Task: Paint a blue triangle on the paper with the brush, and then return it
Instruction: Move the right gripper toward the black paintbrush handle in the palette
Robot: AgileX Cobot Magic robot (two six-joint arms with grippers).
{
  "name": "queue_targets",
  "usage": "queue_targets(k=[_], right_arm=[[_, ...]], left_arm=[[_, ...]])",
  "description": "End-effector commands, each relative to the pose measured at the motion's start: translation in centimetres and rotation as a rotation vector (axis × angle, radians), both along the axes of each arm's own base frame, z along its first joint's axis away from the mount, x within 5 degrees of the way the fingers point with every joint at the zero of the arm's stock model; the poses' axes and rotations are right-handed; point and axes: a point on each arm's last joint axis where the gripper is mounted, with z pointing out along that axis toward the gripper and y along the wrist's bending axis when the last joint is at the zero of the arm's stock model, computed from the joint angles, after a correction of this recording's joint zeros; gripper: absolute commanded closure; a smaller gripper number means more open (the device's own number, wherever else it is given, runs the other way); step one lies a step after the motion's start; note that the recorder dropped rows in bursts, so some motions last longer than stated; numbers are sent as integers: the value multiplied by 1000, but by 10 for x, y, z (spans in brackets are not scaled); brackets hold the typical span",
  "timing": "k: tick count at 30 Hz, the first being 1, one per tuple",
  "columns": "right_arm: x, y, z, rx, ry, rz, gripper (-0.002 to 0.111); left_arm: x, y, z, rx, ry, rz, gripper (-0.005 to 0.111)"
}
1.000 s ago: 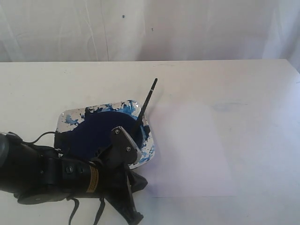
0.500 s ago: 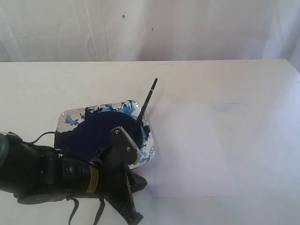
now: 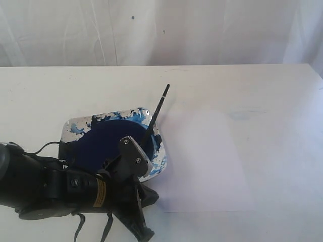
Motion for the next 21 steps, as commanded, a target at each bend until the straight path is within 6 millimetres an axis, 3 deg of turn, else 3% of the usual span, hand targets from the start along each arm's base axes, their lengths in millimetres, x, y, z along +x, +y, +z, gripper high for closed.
queue_targets(k=[1, 4, 8, 13, 21], right_arm=[[14, 24, 16, -131, -50, 167, 108], [30, 43, 27, -188, -40, 260, 108], [70, 69, 36, -277, 31, 288, 108], [130, 103, 31, -357, 129, 284, 108], [224, 140, 15, -219, 283, 147, 108]], left_arm=[[-1, -2, 0, -3, 2, -6, 107], [-1, -2, 0, -3, 2, -6, 107], [-1, -2, 0, -5, 2, -4, 107], [-1, -2, 0, -5, 2, -4, 107], [-1, -2, 0, -3, 2, -3, 107]])
